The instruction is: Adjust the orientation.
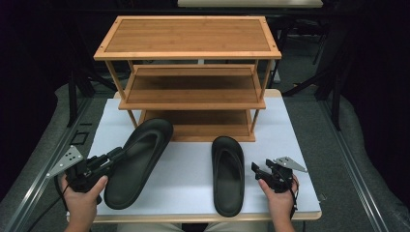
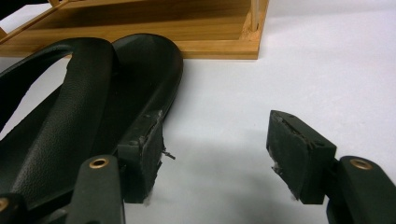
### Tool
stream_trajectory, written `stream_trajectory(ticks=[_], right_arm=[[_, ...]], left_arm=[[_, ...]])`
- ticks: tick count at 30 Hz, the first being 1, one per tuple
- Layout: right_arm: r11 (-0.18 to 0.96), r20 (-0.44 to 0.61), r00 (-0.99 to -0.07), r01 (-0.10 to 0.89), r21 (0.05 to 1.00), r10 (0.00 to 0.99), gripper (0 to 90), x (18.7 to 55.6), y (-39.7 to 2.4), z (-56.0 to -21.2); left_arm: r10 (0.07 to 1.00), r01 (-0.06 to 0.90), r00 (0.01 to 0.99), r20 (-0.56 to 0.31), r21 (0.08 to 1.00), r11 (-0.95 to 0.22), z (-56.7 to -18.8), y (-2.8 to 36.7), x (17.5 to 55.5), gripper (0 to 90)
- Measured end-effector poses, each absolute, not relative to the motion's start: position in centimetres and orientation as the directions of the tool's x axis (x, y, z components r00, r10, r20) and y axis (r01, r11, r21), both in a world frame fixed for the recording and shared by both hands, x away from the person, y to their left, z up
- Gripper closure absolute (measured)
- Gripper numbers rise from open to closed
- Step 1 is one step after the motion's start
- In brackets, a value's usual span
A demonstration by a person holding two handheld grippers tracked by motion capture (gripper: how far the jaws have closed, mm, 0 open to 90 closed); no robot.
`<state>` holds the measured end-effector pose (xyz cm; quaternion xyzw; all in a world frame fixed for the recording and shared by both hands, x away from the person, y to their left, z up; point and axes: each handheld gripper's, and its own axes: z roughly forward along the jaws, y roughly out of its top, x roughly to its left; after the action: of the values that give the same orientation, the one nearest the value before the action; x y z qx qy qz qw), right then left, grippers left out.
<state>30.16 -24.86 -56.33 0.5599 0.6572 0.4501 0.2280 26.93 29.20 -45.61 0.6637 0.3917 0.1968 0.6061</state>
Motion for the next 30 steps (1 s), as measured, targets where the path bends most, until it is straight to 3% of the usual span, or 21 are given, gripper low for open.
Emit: stream_trajectory(ticks=[30], right_arm=[[-0.047,0.204,-0.257,0.510,0.859,0.945,35.9,30.1,-24.9,-56.4]], left_arm=[[0.787,0.198,0.584,-0.199,0.975,0.100,-42.1,31.0,25.9,72.4]])
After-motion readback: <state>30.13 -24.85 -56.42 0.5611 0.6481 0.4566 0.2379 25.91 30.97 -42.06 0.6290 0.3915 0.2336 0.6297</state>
